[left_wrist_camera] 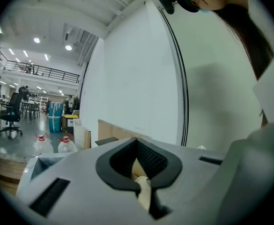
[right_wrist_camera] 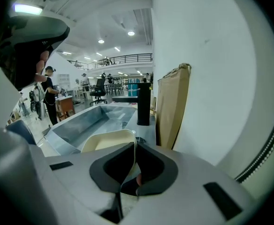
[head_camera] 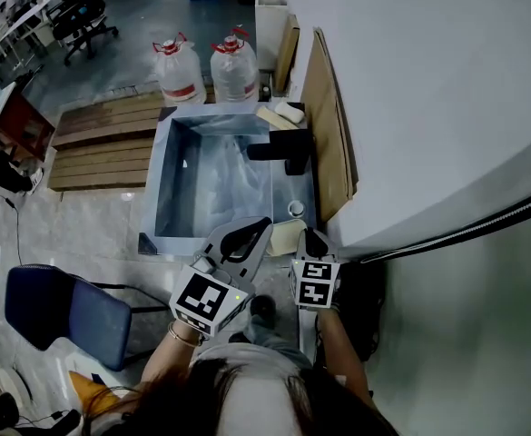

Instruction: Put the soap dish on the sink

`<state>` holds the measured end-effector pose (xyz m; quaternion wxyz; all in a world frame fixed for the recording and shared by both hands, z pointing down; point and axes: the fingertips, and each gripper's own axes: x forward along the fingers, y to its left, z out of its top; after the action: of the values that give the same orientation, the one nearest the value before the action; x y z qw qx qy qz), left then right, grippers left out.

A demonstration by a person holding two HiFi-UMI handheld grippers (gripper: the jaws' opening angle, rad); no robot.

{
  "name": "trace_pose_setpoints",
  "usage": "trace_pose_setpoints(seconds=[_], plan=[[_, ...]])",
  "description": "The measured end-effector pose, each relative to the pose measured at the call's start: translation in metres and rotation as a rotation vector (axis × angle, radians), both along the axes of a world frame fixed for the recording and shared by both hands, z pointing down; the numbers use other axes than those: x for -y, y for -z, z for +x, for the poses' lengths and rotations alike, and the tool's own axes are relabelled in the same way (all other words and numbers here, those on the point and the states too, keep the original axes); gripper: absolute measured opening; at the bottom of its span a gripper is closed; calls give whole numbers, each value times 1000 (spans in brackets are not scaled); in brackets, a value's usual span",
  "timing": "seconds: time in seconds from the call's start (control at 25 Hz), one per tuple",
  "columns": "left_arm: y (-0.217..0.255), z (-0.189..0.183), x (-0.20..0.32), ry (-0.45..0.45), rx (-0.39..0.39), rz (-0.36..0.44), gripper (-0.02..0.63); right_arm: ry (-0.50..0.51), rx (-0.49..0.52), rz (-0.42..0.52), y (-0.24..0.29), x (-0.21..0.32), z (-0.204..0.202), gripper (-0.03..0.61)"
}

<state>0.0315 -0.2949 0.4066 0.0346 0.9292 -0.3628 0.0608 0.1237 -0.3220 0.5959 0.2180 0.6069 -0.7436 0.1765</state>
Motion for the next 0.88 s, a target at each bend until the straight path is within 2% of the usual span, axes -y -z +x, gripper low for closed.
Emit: trace_pose_setpoints(seconds=[0.88], plan=[[-10, 2, 11, 29, 17, -16, 8, -52, 36, -90, -46, 10, 12, 34]])
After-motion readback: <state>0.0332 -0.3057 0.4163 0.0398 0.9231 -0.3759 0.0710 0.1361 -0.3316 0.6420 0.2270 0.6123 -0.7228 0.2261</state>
